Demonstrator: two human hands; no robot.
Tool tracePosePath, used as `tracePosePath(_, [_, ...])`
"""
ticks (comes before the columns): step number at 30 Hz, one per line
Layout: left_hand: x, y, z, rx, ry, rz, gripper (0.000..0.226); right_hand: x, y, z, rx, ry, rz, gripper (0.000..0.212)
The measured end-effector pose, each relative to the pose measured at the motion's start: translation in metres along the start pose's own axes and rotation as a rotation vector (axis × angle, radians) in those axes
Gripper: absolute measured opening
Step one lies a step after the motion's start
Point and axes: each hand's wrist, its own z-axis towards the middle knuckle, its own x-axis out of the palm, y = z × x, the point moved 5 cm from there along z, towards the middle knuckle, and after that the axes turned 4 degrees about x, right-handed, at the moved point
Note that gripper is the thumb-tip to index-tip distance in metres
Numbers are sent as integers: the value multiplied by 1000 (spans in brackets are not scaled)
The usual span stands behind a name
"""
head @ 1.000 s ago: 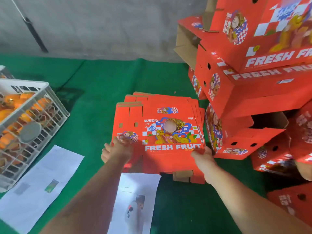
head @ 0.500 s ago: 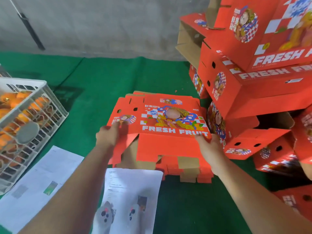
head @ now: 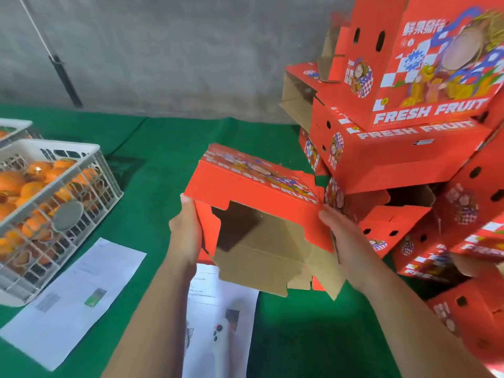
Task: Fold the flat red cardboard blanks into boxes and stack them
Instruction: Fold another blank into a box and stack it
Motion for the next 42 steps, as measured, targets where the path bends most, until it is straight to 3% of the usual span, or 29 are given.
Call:
tracePosePath(4, [7,0,-18,91,90,-74,47,-1,7,-19,32,54,88,53])
tracePosePath(8, [-1,-9,-29,199,125,-159,54,-19,22,-32,34,126,104,59])
tracePosePath(10, [-3,-17,-30,241,148,-254,51,-28,32,-40,5,245,140,55])
tracePosePath(12, [-4,-23,-30,286,151,-283,63,-38,39,-45,-2,320,125,47])
tracePosePath(16, [9,-36,-39,333,178,-369,56,-56,31,-49,76,243,87,62])
tracePosePath(19, [41,-55,-50,301,275,-296,92,-55,30,-57,7,256,-57,76])
tracePosePath(21, [65,-54,-62,214,410,-218,120,-53,29,-55,-16,146,-52,73])
tracePosePath(24, [102,-26,-101,187,745,12,87,-44,33,-47,-84,-147,-149,24])
tracePosePath(26, [122,-4,-124,215,832,60,85,-36,43,-44,-225,-316,-357,27])
tracePosePath(29, [144,-3,-138,339,732,87,96,-19,53,-44,-374,-360,-408,24])
tracePosePath(31, [147,-13,-135,383,615,50,104,-12,48,-43,-305,-331,-314,13])
tracePosePath(35, [149,-30,-123,576,513,158,108,2,36,-37,-235,-262,-234,23])
tracePosePath(37, [147,-30,-118,583,412,260,87,10,37,-38,-256,-235,-245,35])
tracePosePath(39, [141,-30,-111,569,296,285,37,17,37,-38,-280,-203,-294,48])
tracePosePath(40, [139,-31,-108,569,254,296,23,19,36,-37,-276,-177,-314,51])
tracePosePath(42, [135,-35,-104,613,202,323,17,23,32,-36,-273,-116,-329,48])
